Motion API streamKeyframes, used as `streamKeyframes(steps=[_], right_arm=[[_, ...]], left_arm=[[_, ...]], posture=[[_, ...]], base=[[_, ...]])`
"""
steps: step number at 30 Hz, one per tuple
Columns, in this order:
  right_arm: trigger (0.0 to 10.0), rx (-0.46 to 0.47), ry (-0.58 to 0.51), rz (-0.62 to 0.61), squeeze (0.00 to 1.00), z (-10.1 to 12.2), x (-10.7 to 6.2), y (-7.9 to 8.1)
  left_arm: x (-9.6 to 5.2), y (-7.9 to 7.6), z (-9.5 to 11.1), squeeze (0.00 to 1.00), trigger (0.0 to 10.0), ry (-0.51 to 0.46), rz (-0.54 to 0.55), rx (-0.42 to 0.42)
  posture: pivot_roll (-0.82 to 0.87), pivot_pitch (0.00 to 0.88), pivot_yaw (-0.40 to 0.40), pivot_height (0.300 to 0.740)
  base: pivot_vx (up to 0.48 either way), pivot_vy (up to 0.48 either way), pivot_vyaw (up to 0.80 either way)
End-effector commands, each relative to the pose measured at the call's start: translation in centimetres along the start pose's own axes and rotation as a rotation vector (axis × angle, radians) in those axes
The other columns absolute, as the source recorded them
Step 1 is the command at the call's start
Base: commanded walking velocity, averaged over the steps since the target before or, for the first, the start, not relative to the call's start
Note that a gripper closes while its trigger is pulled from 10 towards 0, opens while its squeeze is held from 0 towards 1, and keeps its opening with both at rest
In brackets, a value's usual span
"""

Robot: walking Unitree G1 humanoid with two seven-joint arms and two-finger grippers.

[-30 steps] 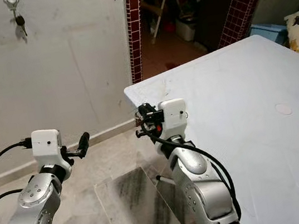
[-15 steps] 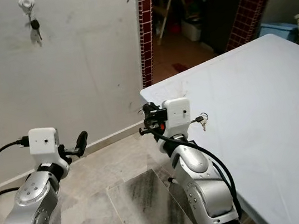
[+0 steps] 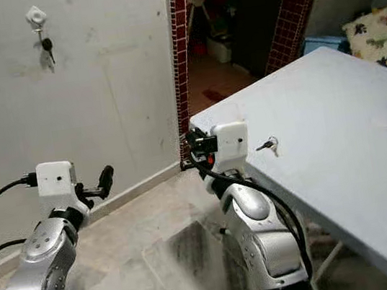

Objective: Hang keys on a hook

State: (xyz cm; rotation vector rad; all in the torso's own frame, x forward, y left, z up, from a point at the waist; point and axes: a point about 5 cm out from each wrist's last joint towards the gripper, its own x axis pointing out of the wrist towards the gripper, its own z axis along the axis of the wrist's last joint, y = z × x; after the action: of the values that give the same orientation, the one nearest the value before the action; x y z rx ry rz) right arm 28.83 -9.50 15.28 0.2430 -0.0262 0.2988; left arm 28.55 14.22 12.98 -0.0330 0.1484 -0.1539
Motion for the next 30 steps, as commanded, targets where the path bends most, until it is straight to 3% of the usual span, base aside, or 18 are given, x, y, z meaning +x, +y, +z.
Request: streamKeyframes(steps=[1,8,11,30], right_arm=[[10.0,0.002,-0.027,0.015,0.0,0.6,0.27,0.63],[10.0,-0.014,-0.032,0.02,0.0,0.68,0.46,0.74],[10.0,-0.02,-0.034,0.018,0.0,0.71,0.54,0.69],[10.0,-0.03,-0.043,0.03,0.0,0.62,0.89,1.03]], left_arm=[[-0.02,0.77,0.21,0.0,10.0,0.0,0.024,0.013],[0.25,0.94,0.52,0.0,10.0,-0.015,0.033,0.013],[0.29,0.84,0.8,0.0,10.0,-0.036,0.028,0.035],[0.38,0.57,1.13,0.0,10.0,-0.055,-0.013,0.039]], posture=[[0.16,0.029,-0.073,0.74],[0.16,0.026,-0.075,0.74],[0.16,0.024,-0.075,0.74],[0.18,0.013,-0.066,0.74]], base=[[0.0,0.48,0.0],[0.0,0.46,0.0],[0.0,0.0,0.15],[0.0,0.0,0.76]])
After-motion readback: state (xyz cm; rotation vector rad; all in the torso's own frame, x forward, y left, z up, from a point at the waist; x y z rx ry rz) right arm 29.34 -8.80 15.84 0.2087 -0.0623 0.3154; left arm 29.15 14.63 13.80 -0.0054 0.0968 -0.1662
